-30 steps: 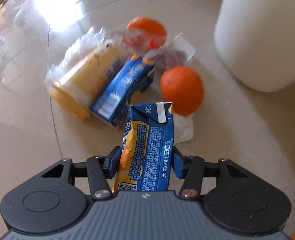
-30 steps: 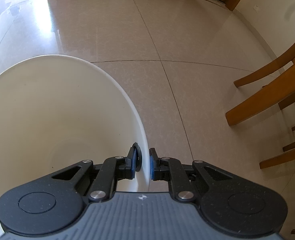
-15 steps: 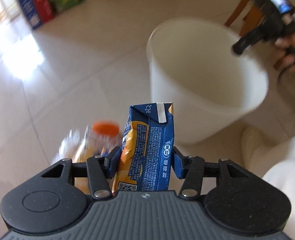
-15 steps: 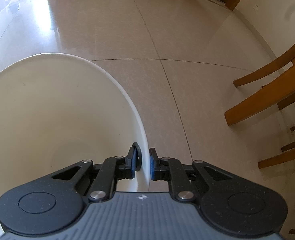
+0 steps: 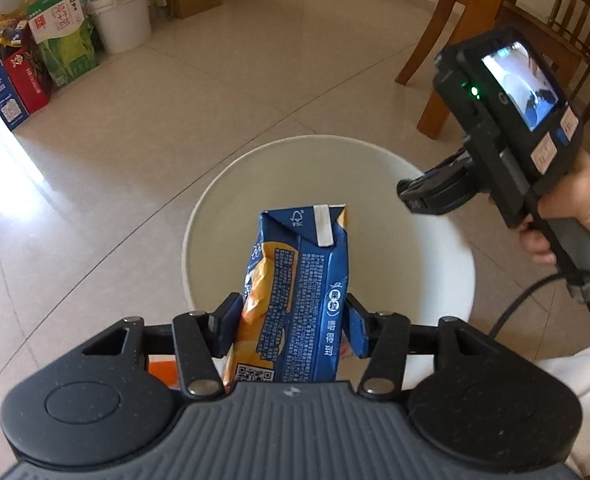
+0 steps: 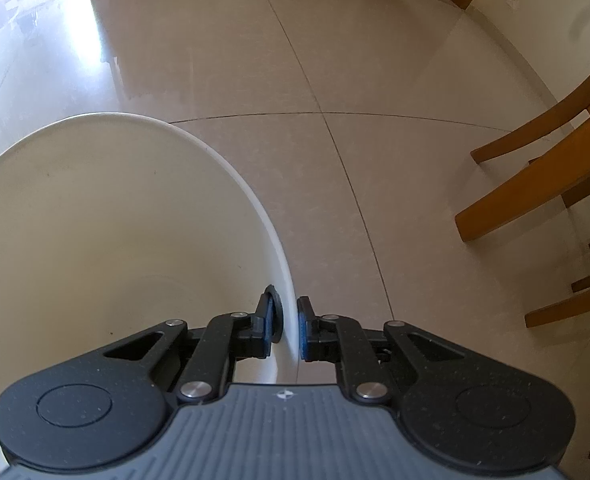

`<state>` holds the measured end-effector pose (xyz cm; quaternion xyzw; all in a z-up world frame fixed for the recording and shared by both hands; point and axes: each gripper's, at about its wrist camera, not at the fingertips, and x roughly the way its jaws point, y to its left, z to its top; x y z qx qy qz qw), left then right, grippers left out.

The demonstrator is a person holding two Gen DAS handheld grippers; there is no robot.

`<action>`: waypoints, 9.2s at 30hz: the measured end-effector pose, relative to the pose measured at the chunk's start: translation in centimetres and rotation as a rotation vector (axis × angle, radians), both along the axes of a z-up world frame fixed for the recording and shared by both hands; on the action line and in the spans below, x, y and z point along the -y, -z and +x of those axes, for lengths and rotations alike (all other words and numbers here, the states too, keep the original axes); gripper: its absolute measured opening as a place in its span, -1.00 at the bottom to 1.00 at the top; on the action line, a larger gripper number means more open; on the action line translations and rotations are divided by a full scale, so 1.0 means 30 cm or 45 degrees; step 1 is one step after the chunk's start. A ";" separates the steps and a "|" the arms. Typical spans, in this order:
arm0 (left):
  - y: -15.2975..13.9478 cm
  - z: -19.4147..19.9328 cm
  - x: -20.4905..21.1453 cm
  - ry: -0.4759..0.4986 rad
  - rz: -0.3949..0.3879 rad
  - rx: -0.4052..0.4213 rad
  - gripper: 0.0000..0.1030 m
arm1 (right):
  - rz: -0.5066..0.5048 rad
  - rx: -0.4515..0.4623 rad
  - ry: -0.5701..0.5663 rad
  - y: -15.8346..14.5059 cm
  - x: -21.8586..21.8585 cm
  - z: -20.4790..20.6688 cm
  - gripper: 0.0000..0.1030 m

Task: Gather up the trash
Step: 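Carry the blue carton over the bin and release it, then grasp the orange with the left gripper, then carry the orange over the bin and open the left gripper, then grasp the white tissue with the left gripper, then carry the tissue over the bin and release it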

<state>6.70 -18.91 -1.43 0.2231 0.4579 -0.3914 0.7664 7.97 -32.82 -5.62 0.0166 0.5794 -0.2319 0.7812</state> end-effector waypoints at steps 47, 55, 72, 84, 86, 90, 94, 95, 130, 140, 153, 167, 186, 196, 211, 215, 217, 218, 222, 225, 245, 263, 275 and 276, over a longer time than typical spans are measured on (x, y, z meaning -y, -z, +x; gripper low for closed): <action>0.807 -0.191 -0.348 -0.325 0.256 0.368 0.75 | -0.017 0.009 0.009 0.004 -0.012 -0.005 -0.70; 0.898 -0.190 -0.300 -0.267 0.343 0.432 0.64 | -0.012 0.011 0.016 0.005 -0.008 -0.005 -0.69; 0.886 -0.110 -0.342 -0.408 0.275 0.242 0.41 | -0.004 0.016 0.016 0.000 0.000 -0.010 -0.70; 0.698 -0.072 -0.430 -0.429 0.175 -0.042 0.39 | -0.012 0.013 0.016 0.003 -0.004 -0.008 -0.69; 0.640 -0.064 -0.442 -0.409 0.156 -0.070 0.39 | -0.015 0.011 0.015 0.005 -0.006 -0.007 -0.69; 0.487 -0.064 -0.453 -0.335 0.140 -0.090 0.39 | -0.020 0.008 0.010 0.006 -0.009 -0.007 -0.69; 0.306 -0.061 -0.432 -0.211 0.137 -0.120 0.38 | -0.026 0.006 0.006 0.009 -0.013 -0.006 -0.69; 0.262 -0.064 -0.423 -0.179 0.141 -0.108 0.38 | -0.029 0.005 0.005 0.010 -0.014 -0.006 -0.68; 0.017 0.027 -0.006 0.065 -0.056 -0.121 0.44 | 0.016 0.009 0.014 -0.005 0.012 -0.010 -0.70; -0.031 0.032 -0.042 0.038 -0.131 -0.062 0.50 | 0.021 0.007 0.017 -0.006 0.017 -0.006 -0.70; -0.002 0.060 -0.191 -0.099 -0.147 -0.031 0.62 | 0.007 0.010 0.015 0.001 0.010 -0.008 -0.70; 0.216 -0.031 -0.403 -0.284 -0.130 -0.046 0.67 | -0.011 0.015 0.005 0.004 -0.003 -0.012 -0.69; 0.839 -0.147 -0.509 -0.643 0.020 -0.033 0.35 | -0.025 0.019 0.009 0.002 -0.007 -0.010 -0.68; 0.948 -0.120 -0.525 -0.734 0.028 -0.093 0.12 | -0.027 0.020 0.007 0.002 -0.010 -0.009 -0.67; 0.935 -0.138 -0.503 -0.699 0.058 -0.095 -0.45 | -0.031 0.021 0.007 0.003 -0.014 -0.011 -0.67; 0.927 -0.134 -0.494 -0.674 0.075 -0.107 -0.46 | -0.038 0.019 0.006 0.004 -0.017 -0.010 -0.67; 0.916 -0.129 -0.486 -0.657 0.091 -0.117 -0.46 | -0.037 0.018 0.006 0.004 -0.018 -0.010 -0.67; 0.906 -0.130 -0.483 -0.641 0.095 -0.121 -0.46 | -0.037 0.020 0.007 0.004 -0.017 -0.010 -0.67; 0.858 -0.135 -0.476 -0.565 0.132 -0.132 -0.46 | -0.037 0.019 0.009 0.004 -0.017 -0.009 -0.67; 0.808 -0.142 -0.480 -0.501 0.153 -0.149 -0.47 | -0.037 0.019 0.010 0.004 -0.016 -0.009 -0.67; 0.192 -0.123 -0.388 -0.160 0.114 -0.105 -0.47 | -0.061 0.012 0.005 0.003 -0.022 -0.004 -0.65; -0.067 -0.077 0.047 0.050 -0.161 -0.019 -0.01 | -0.062 0.016 -0.003 0.004 -0.027 -0.008 -0.65; -0.048 -0.045 -0.019 -0.007 -0.138 -0.004 0.12 | -0.075 0.016 -0.024 0.007 -0.033 -0.007 -0.65; -0.046 -0.040 -0.035 -0.016 -0.139 -0.002 0.12 | -0.078 0.017 -0.026 0.008 -0.034 -0.007 -0.65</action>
